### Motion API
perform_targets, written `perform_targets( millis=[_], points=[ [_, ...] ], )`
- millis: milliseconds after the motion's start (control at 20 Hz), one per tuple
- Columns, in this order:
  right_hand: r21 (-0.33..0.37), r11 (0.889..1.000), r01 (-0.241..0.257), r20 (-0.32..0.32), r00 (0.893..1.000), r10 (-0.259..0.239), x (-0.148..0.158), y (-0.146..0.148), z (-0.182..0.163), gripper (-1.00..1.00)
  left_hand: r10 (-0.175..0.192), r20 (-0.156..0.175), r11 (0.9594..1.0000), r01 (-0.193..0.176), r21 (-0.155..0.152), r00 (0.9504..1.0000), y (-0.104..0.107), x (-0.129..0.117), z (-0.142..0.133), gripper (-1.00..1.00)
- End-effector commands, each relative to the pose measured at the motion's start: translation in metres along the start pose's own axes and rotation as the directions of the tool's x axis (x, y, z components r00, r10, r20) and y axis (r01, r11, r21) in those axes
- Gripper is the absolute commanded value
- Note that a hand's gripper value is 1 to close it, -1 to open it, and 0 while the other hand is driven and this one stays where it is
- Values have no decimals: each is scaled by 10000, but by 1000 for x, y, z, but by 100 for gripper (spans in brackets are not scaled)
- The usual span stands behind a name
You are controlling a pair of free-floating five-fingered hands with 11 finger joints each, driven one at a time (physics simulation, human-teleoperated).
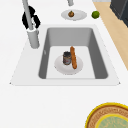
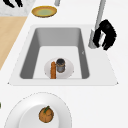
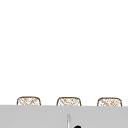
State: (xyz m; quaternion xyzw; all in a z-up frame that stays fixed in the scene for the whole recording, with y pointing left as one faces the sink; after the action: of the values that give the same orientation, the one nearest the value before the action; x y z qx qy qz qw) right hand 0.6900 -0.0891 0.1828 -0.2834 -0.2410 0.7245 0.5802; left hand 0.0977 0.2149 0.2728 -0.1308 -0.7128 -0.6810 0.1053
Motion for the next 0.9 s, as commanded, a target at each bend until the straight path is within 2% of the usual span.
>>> perform_targets(
  millis=[0, 200, 500, 850],
  points=[
    [52, 9996, -290, 301, 9991, 289, -15, 18, -15, 100, 0, 0, 10000, 0, 0, 10000, 0, 0, 0, 0],
    [-68, 10000, 70, 844, 9964, -64, -21, 23, -10, 100, 0, 0, 10000, 0, 0, 10000, 0, 0, 0, 0],
    [-210, 9998, 69, 1378, 9905, -40, -24, 28, -17, 100, 0, 0, 10000, 0, 0, 10000, 0, 0, 0, 0],
    [-259, 9985, 483, 1866, 9815, -426, -29, 34, -21, 100, 0, 0, 10000, 0, 0, 10000, 0, 0, 0, 0]
  ],
)
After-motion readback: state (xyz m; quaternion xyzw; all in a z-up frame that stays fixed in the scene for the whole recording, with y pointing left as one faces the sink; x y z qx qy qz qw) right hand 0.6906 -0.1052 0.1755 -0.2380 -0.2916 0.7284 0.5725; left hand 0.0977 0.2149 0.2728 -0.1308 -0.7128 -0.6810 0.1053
